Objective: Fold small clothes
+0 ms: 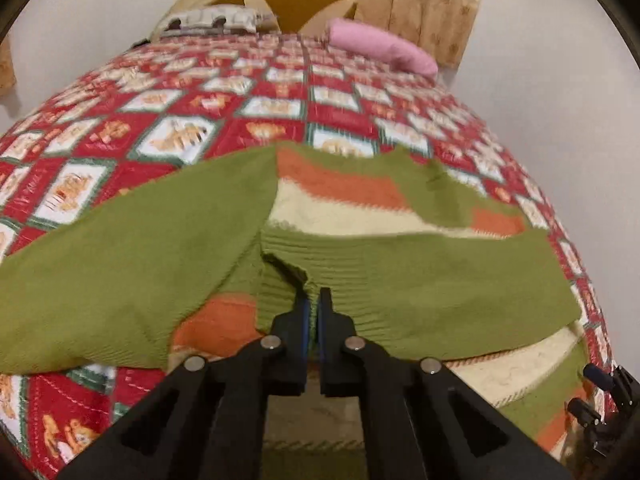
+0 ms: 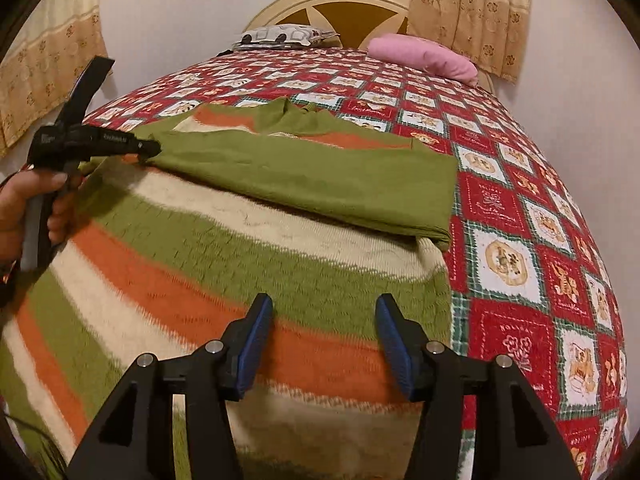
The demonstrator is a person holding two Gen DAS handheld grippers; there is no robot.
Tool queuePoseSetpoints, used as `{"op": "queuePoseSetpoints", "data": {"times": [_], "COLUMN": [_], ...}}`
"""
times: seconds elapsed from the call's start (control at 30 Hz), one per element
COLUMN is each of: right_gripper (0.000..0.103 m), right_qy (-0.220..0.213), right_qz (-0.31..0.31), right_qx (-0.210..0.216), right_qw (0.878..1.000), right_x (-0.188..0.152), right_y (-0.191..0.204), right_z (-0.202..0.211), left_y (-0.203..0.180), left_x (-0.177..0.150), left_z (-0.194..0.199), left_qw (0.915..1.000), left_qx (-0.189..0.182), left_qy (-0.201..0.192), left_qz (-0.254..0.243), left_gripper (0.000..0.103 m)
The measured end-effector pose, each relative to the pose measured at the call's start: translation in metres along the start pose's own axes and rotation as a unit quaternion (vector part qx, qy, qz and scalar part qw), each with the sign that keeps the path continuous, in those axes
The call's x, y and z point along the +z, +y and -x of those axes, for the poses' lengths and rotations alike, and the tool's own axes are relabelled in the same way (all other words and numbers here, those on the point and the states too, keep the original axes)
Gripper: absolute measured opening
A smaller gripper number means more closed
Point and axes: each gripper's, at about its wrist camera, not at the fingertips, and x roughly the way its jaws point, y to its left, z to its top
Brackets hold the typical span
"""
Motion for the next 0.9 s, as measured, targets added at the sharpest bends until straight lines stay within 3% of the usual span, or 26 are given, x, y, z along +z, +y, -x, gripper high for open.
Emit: {"op": "queuePoseSetpoints", "data": {"times": [0.13, 0.33, 0.43, 0.53, 0.6, 0.63, 0.67, 0.7, 0.73, 0.77, 0.9], "right_gripper": [0.057, 0.057, 0.057, 0.057, 0.057, 0.057, 0.055, 0.047, 0.037, 0.034, 0.037], "right_qy": [-0.008, -0.011, -0.015, -0.014, 0.028, 0.047, 0.069, 0.063, 0.056, 0.057, 0.058], "right_qz": [-0.007, -0.022, -0.033, -0.052, -0.092, -0.113, -0.139, -0.146, -0.148, -0.151, -0.14], "right_qx": [0.0, -0.001, 0.029, 0.049, 0.082, 0.085, 0.073, 0.075, 0.076, 0.066, 0.031], "right_qw": [1.0, 1.0, 0.999, 0.997, 0.992, 0.989, 0.985, 0.984, 0.984, 0.985, 0.988], "right_x": [-0.004, 0.014, 0.04, 0.063, 0.068, 0.066, 0.06, 0.056, 0.054, 0.051, 0.054], "right_y": [-0.009, -0.016, -0.018, -0.027, -0.041, -0.05, -0.063, -0.068, -0.073, -0.076, -0.072], "right_z": [0.005, 0.002, -0.007, -0.03, -0.056, -0.067, -0.08, -0.08, -0.078, -0.075, -0.062], "left_y": [0.009, 0.02, 0.018, 0.014, 0.013, 0.013, 0.013, 0.011, 0.012, 0.011, 0.008], "left_x": [0.0, -0.004, -0.006, -0.011, -0.013, -0.014, -0.014, -0.015, -0.016, -0.016, -0.017], "left_z": [0.025, 0.002, -0.003, -0.001, 0.001, 0.003, 0.005, 0.009, 0.01, 0.01, 0.006], "left_qw": [0.9994, 0.9999, 0.9997, 0.9993, 0.9996, 0.9998, 0.9998, 0.9996, 0.9995, 0.9995, 0.9994], "left_qx": [0.004, 0.009, 0.019, 0.035, 0.026, 0.02, 0.019, 0.02, 0.017, 0.014, 0.019], "left_qy": [-0.034, -0.001, 0.004, 0.001, -0.001, -0.007, -0.011, -0.022, -0.028, -0.029, -0.025], "left_qz": [0.001, 0.012, 0.014, 0.008, 0.004, 0.002, -0.001, -0.004, -0.005, -0.006, -0.014], "left_gripper": [0.003, 0.004, 0.006, 0.018, 0.046, 0.055, 0.071, 0.081, 0.082, 0.087, 0.089]}}
